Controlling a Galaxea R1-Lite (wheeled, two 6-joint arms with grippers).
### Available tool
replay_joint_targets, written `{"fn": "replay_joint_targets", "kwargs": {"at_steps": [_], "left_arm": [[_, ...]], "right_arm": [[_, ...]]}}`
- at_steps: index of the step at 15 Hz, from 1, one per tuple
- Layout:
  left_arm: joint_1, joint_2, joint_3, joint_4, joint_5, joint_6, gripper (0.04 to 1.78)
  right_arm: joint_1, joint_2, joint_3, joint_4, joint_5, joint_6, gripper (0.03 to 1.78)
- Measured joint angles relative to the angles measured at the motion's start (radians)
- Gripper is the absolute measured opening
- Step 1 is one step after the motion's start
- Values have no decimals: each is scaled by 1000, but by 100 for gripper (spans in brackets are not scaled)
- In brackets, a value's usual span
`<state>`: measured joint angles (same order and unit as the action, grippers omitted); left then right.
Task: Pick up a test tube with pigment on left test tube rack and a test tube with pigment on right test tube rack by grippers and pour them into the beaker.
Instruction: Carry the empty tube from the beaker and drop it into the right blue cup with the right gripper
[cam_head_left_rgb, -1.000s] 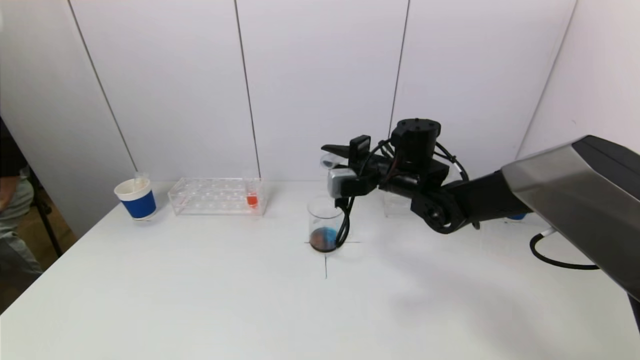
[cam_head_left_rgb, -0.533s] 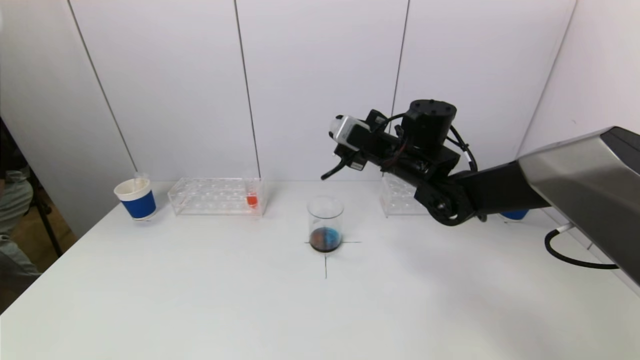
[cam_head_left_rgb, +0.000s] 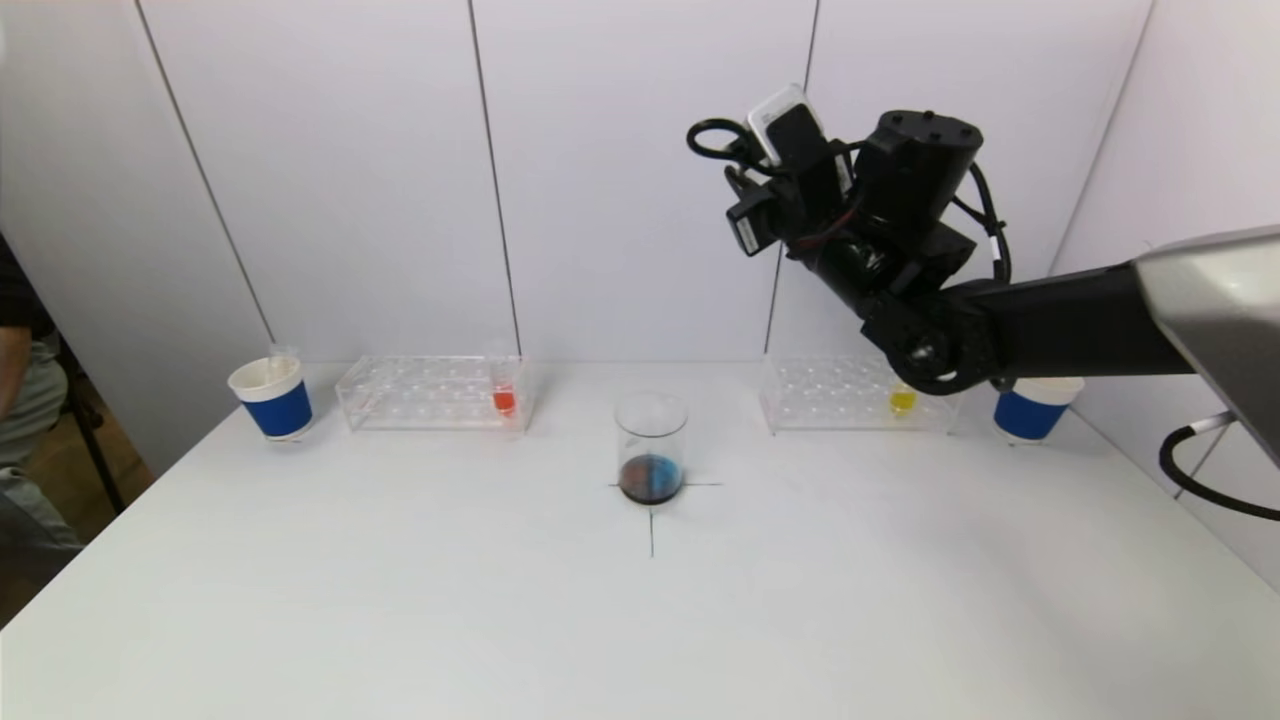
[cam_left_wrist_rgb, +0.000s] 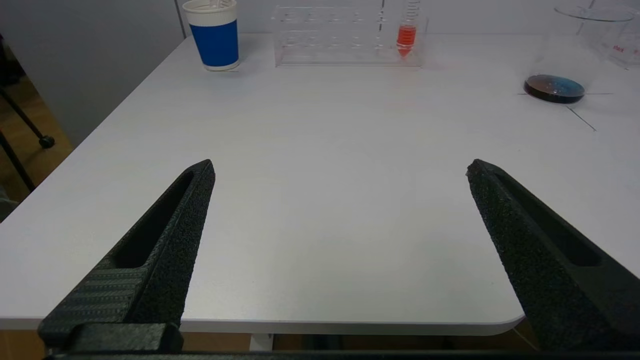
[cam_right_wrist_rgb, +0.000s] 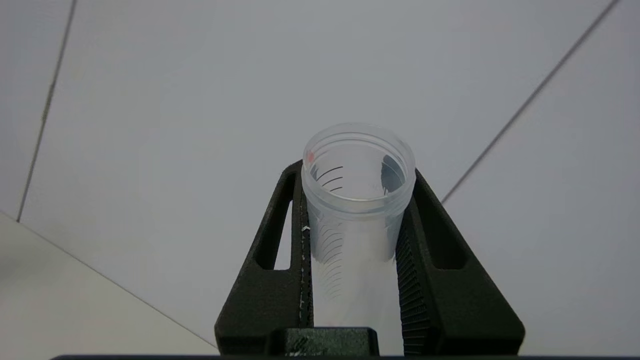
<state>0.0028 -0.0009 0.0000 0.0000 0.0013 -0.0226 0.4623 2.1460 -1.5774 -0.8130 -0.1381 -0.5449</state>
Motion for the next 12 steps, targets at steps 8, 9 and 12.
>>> {"fn": "replay_joint_targets", "kwargs": {"at_steps": [8,9,12], "left_arm": [[0,0,0,0,0,0,176],[0,0,0,0,0,0,176],[0,0,0,0,0,0,176]], "right_arm": [[-190,-140,-116,306,-155,302,53],[-227,-150,-121,320,-165,316,53],[-335,-169,-129,394,-171,408,53]]}}
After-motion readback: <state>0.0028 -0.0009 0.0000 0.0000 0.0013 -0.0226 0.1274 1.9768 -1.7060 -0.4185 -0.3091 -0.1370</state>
